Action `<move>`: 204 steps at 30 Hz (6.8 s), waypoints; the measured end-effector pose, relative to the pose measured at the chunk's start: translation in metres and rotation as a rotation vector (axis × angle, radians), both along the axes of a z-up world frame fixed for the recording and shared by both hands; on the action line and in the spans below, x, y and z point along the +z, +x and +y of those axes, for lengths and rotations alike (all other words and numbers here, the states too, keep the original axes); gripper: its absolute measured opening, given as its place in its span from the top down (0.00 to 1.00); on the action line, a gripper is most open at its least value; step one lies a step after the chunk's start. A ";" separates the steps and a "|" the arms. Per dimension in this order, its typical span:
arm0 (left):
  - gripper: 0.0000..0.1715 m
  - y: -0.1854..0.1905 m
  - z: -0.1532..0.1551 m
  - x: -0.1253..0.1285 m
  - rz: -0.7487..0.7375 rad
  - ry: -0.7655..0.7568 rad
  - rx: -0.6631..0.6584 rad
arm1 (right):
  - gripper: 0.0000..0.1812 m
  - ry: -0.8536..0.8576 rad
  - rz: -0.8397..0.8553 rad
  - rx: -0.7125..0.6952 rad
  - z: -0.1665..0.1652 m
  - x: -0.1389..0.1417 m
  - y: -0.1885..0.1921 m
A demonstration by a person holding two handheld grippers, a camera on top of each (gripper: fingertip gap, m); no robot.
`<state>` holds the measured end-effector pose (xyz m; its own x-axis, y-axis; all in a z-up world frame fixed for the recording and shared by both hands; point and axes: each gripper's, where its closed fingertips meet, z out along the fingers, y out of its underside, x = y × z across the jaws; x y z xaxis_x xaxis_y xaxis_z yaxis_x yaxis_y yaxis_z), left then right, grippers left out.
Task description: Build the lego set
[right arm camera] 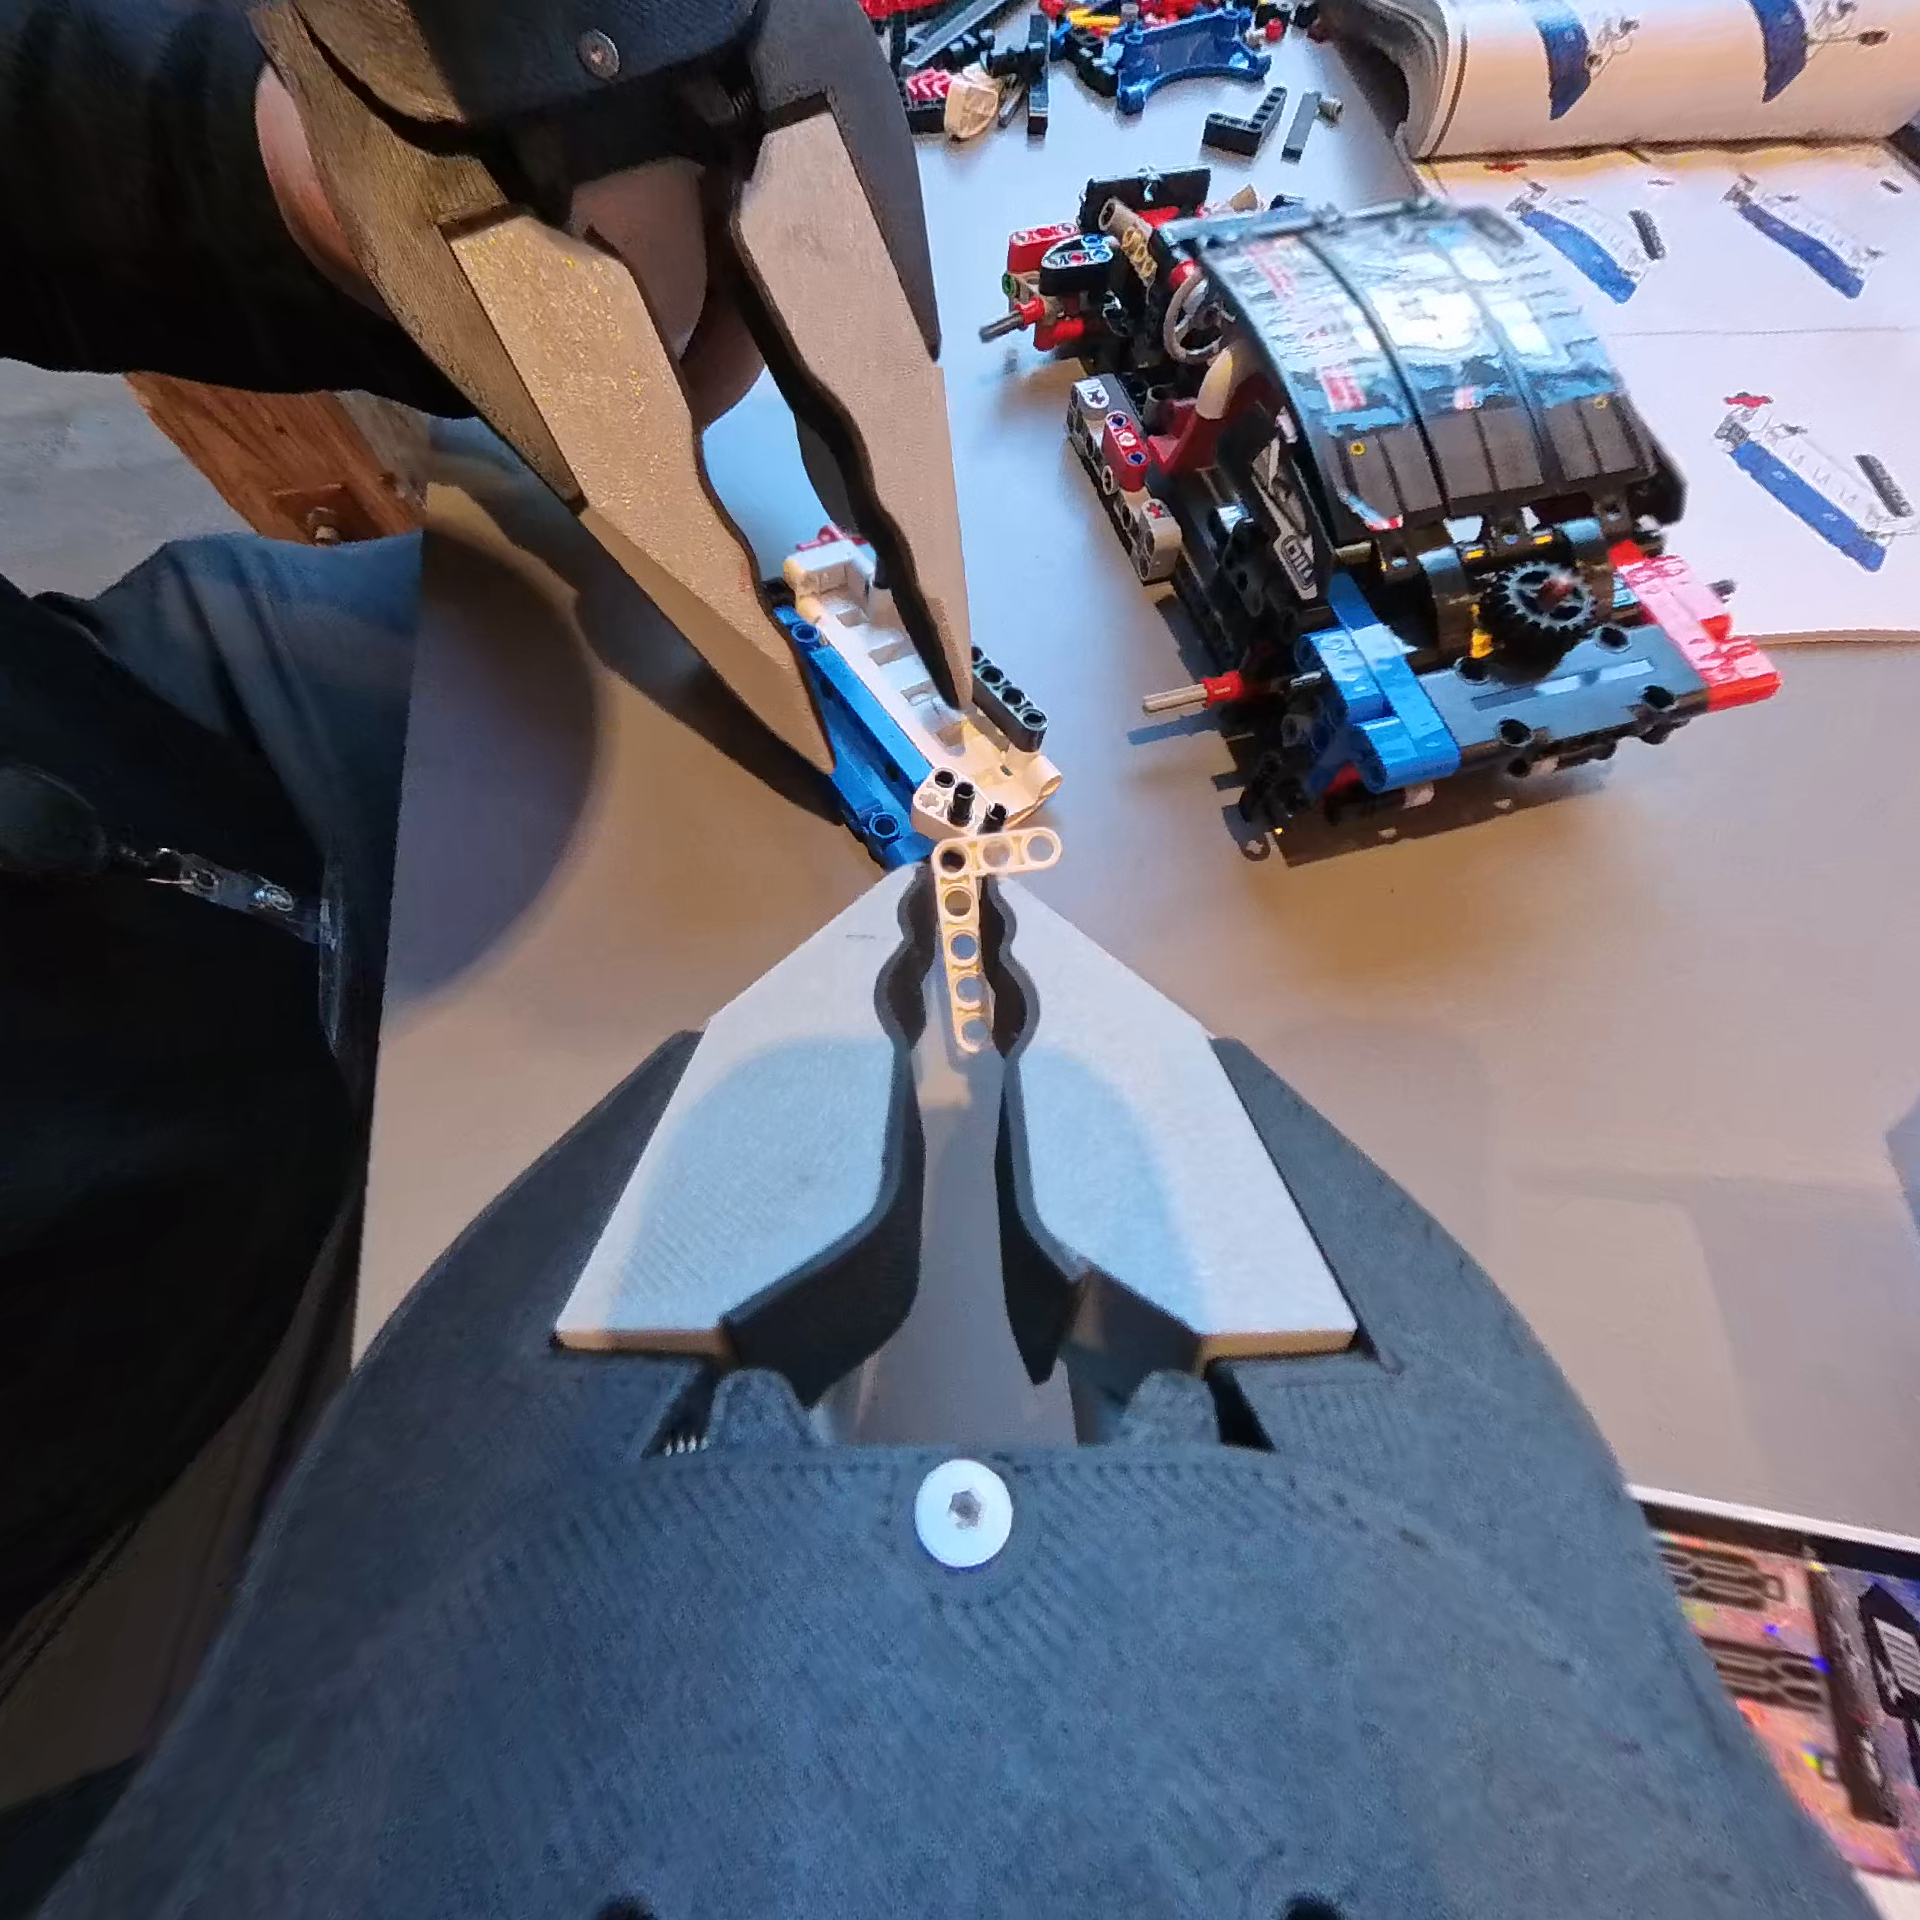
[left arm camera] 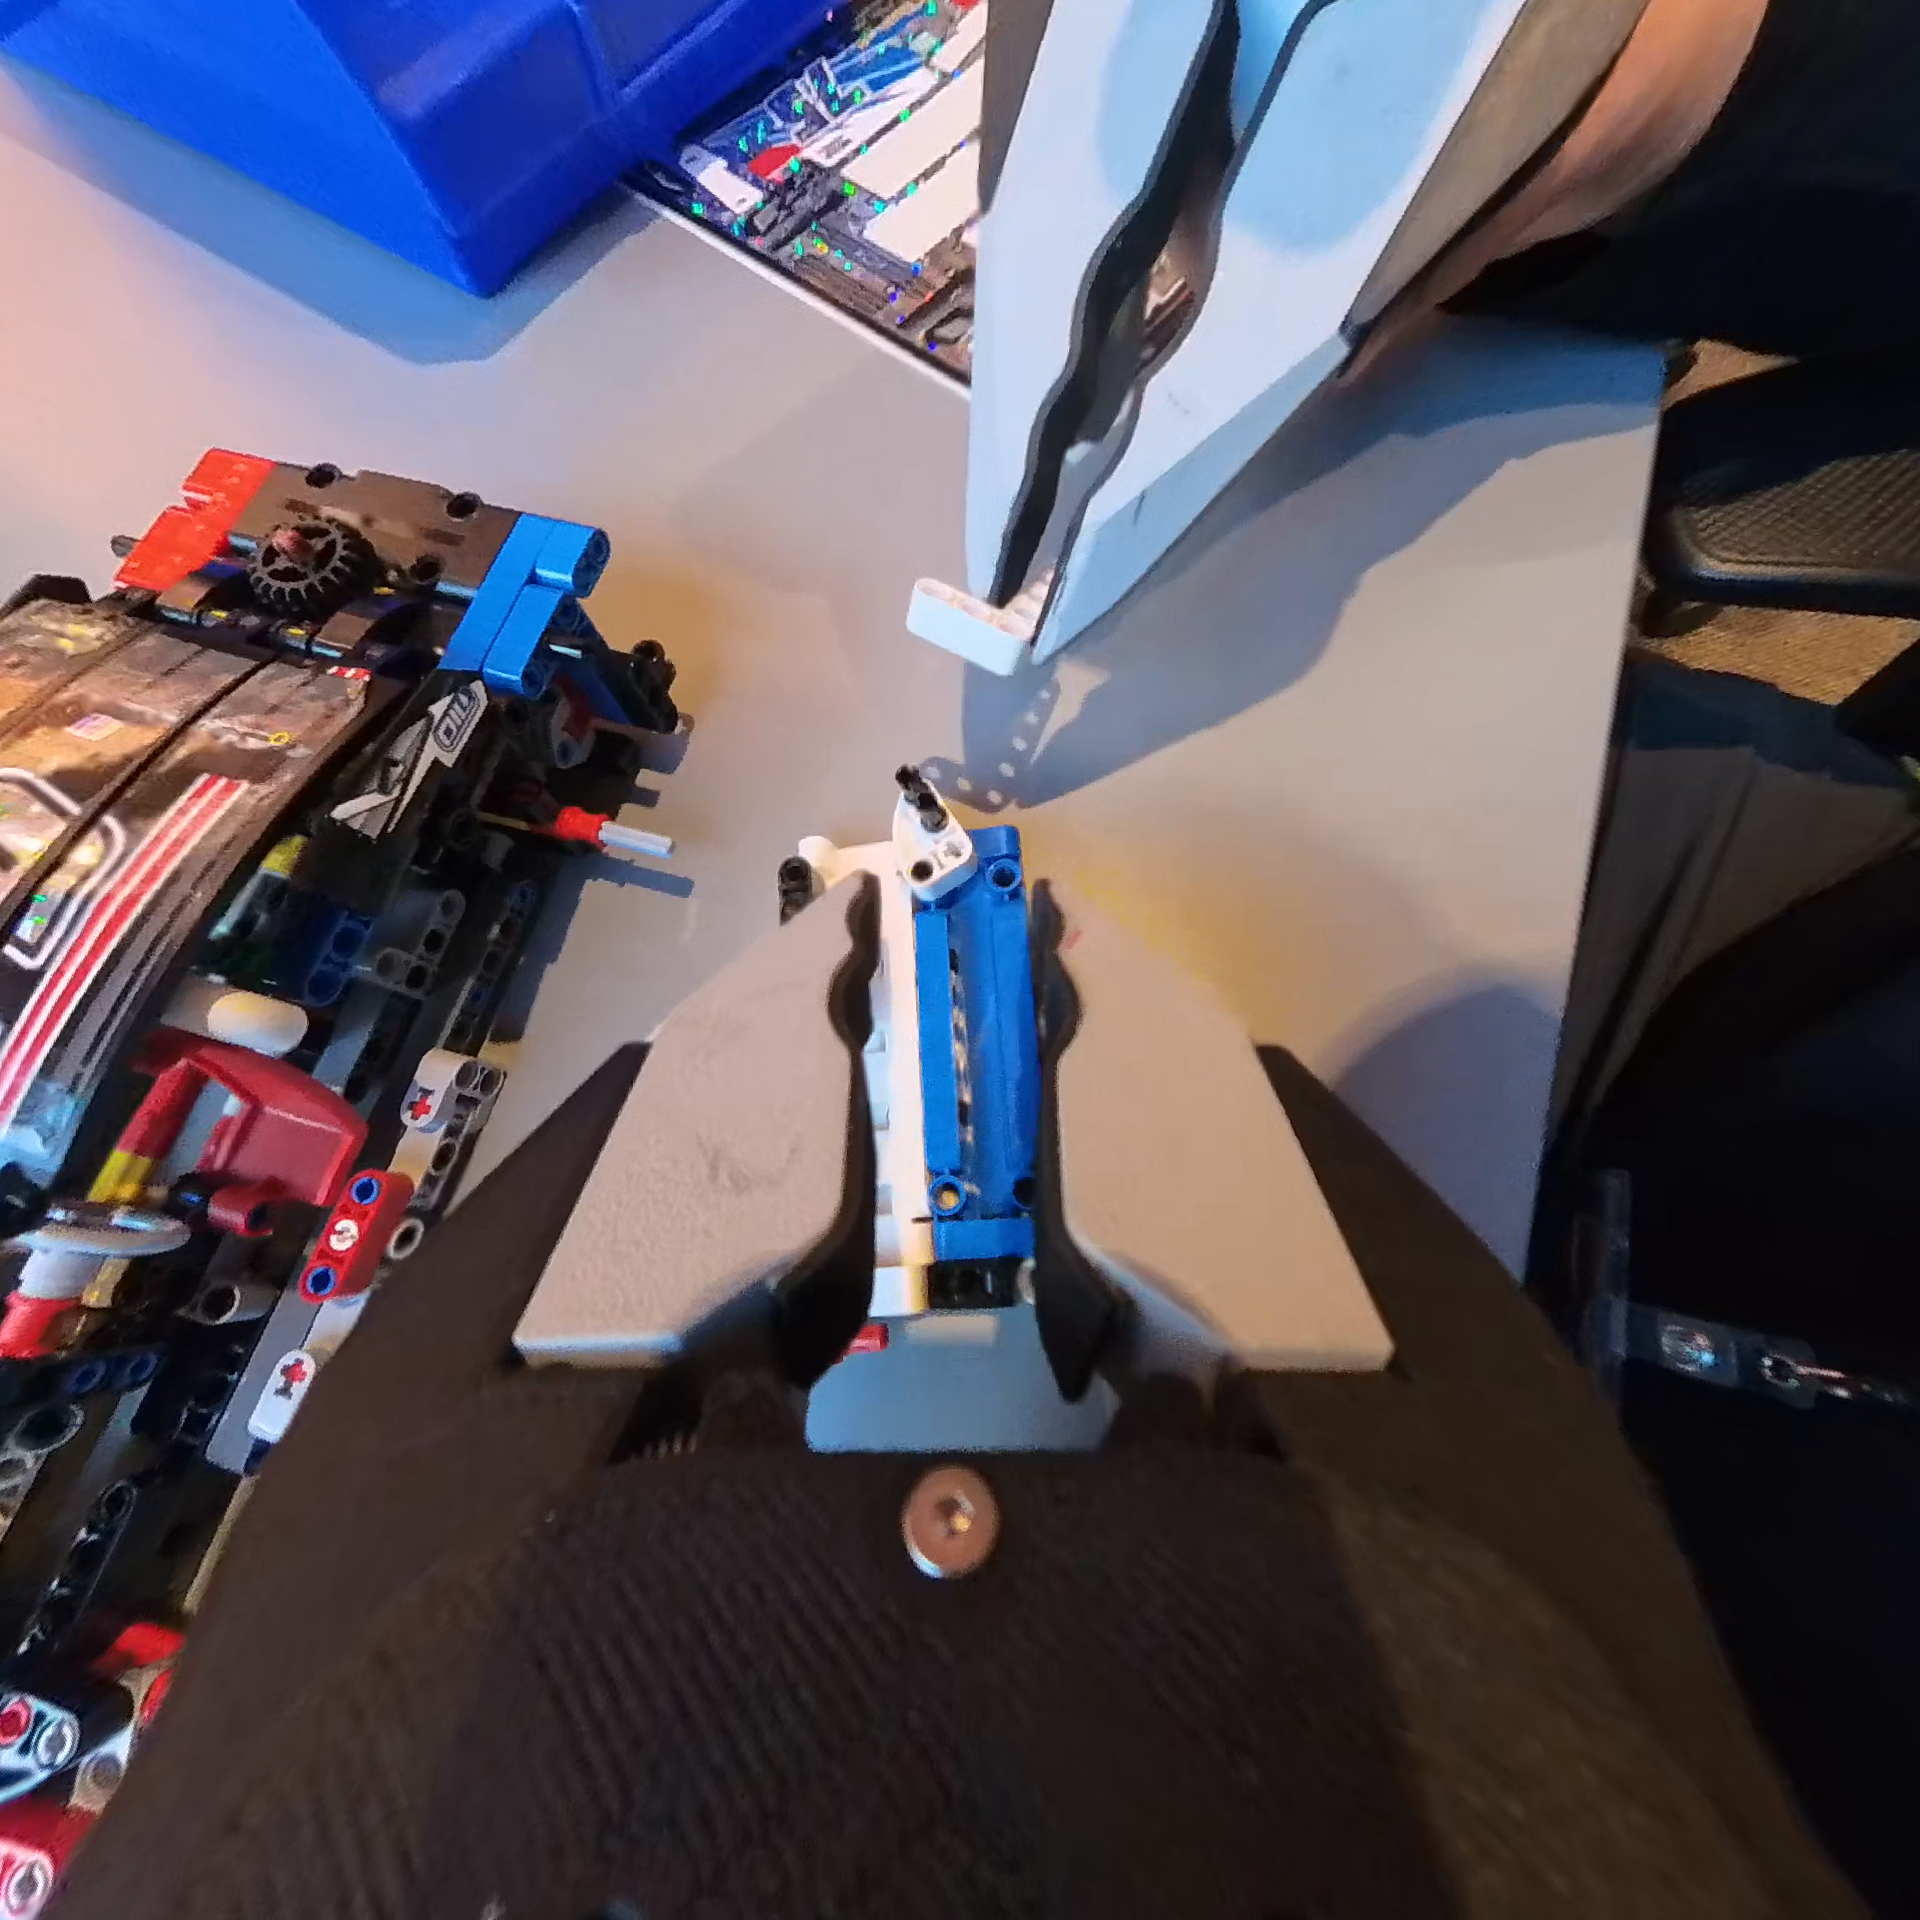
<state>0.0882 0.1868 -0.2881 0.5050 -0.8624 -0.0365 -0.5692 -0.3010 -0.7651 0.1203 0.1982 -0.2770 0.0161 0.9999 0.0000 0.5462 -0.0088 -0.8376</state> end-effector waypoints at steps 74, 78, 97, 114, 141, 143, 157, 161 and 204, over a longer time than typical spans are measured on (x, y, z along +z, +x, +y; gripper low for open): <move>0.93 0.039 -0.016 0.017 0.377 0.589 -0.342 | 0.97 -0.717 0.032 0.223 -0.054 0.024 0.000; 0.94 0.043 -0.018 0.020 0.339 0.571 -0.338 | 0.97 -0.859 0.073 0.250 -0.058 0.031 0.000; 0.95 0.027 0.003 -0.021 0.161 -0.160 0.034 | 0.89 -0.378 0.045 -0.027 -0.008 0.013 0.001; 0.96 0.034 -0.021 -0.006 -0.089 -0.544 0.055 | 0.96 0.512 -0.171 0.022 -0.018 0.002 -0.012; 0.86 0.016 0.009 0.006 0.094 0.042 -0.116 | 0.96 -0.261 -0.095 -0.023 0.000 -0.003 -0.014; 0.86 0.017 0.007 0.007 0.105 0.073 -0.157 | 0.96 -0.293 -0.101 0.010 -0.003 -0.003 -0.013; 0.89 0.019 0.004 -0.004 0.201 0.152 -0.236 | 0.96 -0.386 -0.151 0.076 -0.009 -0.011 -0.015; 0.89 0.017 0.008 -0.007 0.194 0.141 -0.202 | 0.96 -0.362 -0.132 0.054 -0.004 -0.014 -0.017; 0.87 0.018 0.015 -0.023 0.062 -0.050 -0.050 | 0.97 -0.209 -0.176 -0.084 0.007 -0.036 -0.009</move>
